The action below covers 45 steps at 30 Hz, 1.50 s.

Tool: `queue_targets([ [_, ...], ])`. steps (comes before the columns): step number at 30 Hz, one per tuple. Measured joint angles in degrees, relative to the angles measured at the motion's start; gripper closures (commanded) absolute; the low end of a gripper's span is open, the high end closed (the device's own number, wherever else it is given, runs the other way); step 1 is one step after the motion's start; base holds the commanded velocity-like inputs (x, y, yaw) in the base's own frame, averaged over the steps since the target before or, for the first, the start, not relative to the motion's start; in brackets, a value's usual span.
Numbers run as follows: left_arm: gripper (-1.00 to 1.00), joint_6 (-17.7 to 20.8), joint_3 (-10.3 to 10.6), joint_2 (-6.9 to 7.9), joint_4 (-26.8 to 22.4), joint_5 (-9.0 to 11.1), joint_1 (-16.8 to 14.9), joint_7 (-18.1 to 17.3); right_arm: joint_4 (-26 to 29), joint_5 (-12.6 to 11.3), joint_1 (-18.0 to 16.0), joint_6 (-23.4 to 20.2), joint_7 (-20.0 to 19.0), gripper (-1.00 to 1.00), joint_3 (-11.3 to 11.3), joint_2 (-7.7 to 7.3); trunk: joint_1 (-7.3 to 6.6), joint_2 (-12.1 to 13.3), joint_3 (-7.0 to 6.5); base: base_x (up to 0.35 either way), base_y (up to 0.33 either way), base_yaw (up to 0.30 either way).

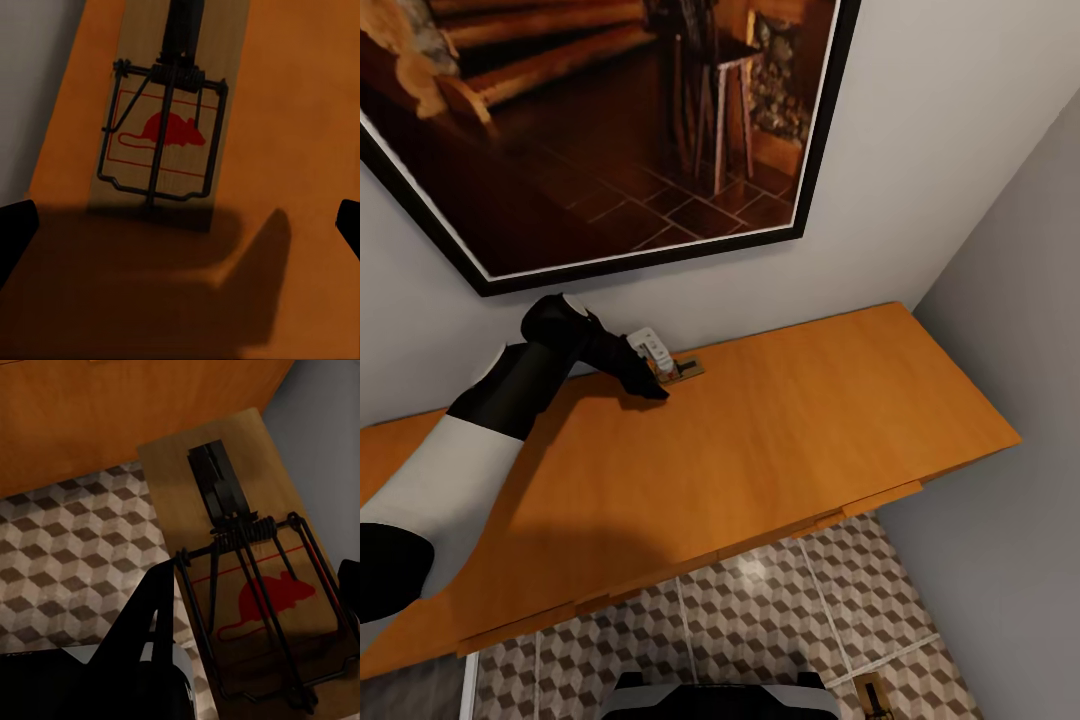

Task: Take the four mousetraps from the cabinet in the bathroom and place them on the bathroom floor. Make sure all four end up on the same floor surface, and ensure that at least two of them are either under or directly next to the same bathroom sink.

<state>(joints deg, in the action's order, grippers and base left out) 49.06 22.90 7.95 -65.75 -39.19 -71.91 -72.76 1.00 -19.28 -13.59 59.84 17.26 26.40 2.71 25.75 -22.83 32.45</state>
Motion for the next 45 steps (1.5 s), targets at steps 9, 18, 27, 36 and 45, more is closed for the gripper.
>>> queue_targets([
  [9,-1.0,0.15,0.04,0.01,0.06,0.01,0.02,1.53,0.0,0.0,0.0,0.0,0.0,1.0,0.0,0.0,0.0,0.0,0.0,0.0,0.0,0.0],
  [18,-1.0,0.15,0.04,0.01,0.09,0.01,0.01,1.54,0.0,0.0,0.0,0.0,0.0,1.0,0.0,0.0,0.0,0.0,0.0,0.0,0.0,0.0],
  [27,-1.0,0.15,0.08,0.01,0.13,0.02,0.02,1.53,0.0,0.01,0.0,0.0,0.0,1.0,0.0,0.0,0.0,0.0,0.0,0.0,0.0,0.0],
  [36,-1.0,0.23,0.13,-0.14,0.01,0.1,0.0,1.46,0.0,0.01,0.0,0.0,0.0,1.0,0.0,0.0,0.0,0.0,0.0,0.0,0.0,0.0],
  [45,-1.0,0.23,0.13,-0.16,0.0,0.1,0.01,1.44,0.0,0.0,0.0,0.0,0.0,1.0,0.0,0.0,0.0,0.0,0.0,0.0,0.0,0.0],
])
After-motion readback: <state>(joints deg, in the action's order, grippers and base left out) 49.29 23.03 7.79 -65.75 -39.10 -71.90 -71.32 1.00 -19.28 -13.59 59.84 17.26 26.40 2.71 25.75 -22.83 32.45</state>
